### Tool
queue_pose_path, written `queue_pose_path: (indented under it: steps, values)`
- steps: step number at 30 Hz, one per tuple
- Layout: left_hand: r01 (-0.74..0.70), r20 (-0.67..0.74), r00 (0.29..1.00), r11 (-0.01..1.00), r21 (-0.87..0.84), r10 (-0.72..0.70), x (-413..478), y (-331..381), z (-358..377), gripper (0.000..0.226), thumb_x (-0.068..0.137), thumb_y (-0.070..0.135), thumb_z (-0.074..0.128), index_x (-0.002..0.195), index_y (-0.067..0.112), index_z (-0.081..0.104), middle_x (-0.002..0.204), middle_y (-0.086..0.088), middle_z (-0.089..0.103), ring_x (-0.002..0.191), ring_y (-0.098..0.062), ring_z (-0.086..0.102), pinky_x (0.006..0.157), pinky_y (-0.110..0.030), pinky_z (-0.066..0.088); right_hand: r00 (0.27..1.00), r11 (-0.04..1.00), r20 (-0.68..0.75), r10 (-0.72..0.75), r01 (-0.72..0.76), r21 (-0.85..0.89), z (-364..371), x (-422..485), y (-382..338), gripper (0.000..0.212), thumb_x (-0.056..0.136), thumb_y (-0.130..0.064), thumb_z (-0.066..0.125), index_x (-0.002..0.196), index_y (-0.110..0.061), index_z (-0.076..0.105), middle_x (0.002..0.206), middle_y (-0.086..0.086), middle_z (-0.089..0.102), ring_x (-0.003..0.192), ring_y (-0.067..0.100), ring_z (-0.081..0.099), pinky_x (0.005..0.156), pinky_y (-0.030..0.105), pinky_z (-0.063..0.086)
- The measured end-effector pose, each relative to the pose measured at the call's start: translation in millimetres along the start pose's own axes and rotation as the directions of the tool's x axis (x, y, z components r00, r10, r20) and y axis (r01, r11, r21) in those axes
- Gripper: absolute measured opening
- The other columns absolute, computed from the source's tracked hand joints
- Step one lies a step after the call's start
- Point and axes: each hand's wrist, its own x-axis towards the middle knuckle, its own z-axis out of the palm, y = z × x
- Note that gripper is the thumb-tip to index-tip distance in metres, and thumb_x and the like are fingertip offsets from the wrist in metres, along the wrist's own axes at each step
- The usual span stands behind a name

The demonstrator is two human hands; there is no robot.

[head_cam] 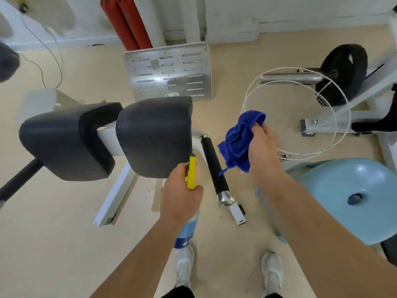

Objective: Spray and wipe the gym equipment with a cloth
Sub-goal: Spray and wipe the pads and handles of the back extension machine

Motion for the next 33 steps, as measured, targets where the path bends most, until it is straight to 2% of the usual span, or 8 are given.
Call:
queue_pose_path:
  steps: [3,8,11,17,20,24,29,33]
  values:
    - [0.035,-0.058,0.998,0.996,0.084,-0.030,-5,13,11,0.031,0.086,0.010,0.066,0.101,0.032,0.049,0.084,0.010,0.057,0.071,-0.008,0.053,0.057,-0.018,0.033,0.995,0.999,0.089,0.034,-0.031,-0.028,-17,12,-1,0.023,0.104,-0.023,0.043,0.089,-0.026,0.060,0.080,-0.008,0.060,0.070,0.012,0.057,0.061,0.023,0.049]
    - [0.068,-0.130,0.990,0.990,0.121,-0.052,-18,27,27,0.027,0.089,0.015,0.067,0.109,0.027,0.052,0.089,0.009,0.061,0.075,-0.011,0.056,0.059,-0.016,0.036,0.979,0.994,0.185,0.091,-0.079,-0.073,-45,21,0,0.024,0.103,-0.026,0.044,0.089,-0.029,0.063,0.086,-0.006,0.064,0.080,0.018,0.059,0.076,0.034,0.049]
    - [0.114,-0.192,0.977,0.990,0.087,-0.096,-23,34,30,0.023,0.089,0.012,0.068,0.099,0.025,0.052,0.079,0.012,0.056,0.071,-0.011,0.055,0.059,-0.019,0.039,0.974,0.988,0.194,0.119,-0.097,-0.116,-55,23,6,0.020,0.102,-0.028,0.045,0.096,-0.028,0.065,0.094,-0.004,0.067,0.087,0.020,0.063,0.081,0.037,0.052]
    - [0.187,-0.176,0.970,0.976,0.114,-0.166,-35,27,33,0.024,0.091,0.019,0.068,0.081,0.026,0.047,0.071,0.010,0.054,0.063,-0.013,0.052,0.056,-0.018,0.033,0.954,0.982,0.263,0.145,-0.107,-0.157,-59,14,18,0.021,0.104,-0.026,0.044,0.093,-0.021,0.061,0.091,-0.001,0.062,0.080,0.017,0.058,0.071,0.032,0.048]
    - [0.212,-0.156,0.969,0.966,0.149,-0.189,-42,19,32,0.017,0.087,0.017,0.067,0.085,0.023,0.051,0.074,0.005,0.057,0.066,-0.015,0.054,0.057,-0.023,0.038,0.940,0.978,0.301,0.162,-0.112,-0.174,-57,6,20,0.021,0.103,-0.026,0.044,0.101,-0.014,0.060,0.088,-0.002,0.062,0.078,0.017,0.058,0.069,0.030,0.048]
    - [0.234,-0.136,0.968,0.955,0.185,-0.211,-49,11,28,0.018,0.081,0.012,0.065,0.089,0.023,0.053,0.079,0.002,0.059,0.070,-0.021,0.057,0.064,-0.034,0.048,0.931,0.976,0.332,0.152,-0.088,-0.198,-48,-3,23,0.022,0.104,-0.028,0.043,0.099,-0.018,0.062,0.083,-0.007,0.064,0.073,0.012,0.059,0.064,0.025,0.049]
    - [0.233,-0.111,0.970,0.954,0.188,-0.215,-49,2,19,0.018,0.080,0.013,0.064,0.084,0.023,0.050,0.080,0.002,0.059,0.070,-0.019,0.056,0.063,-0.033,0.046,0.938,0.978,0.328,0.110,-0.044,-0.203,-20,-9,25,0.021,0.103,-0.028,0.043,0.094,-0.018,0.060,0.083,-0.004,0.061,0.073,0.014,0.056,0.065,0.026,0.047]
    - [0.212,-0.138,0.970,0.973,0.087,-0.199,-43,0,4,0.027,0.078,0.010,0.068,0.089,0.029,0.052,0.079,0.002,0.061,0.075,-0.021,0.057,0.067,-0.035,0.048,0.950,0.966,0.309,-0.035,0.112,-0.233,18,-6,24,0.023,0.105,-0.031,0.042,0.093,-0.021,0.058,0.084,-0.005,0.062,0.073,0.013,0.057,0.069,0.031,0.048]
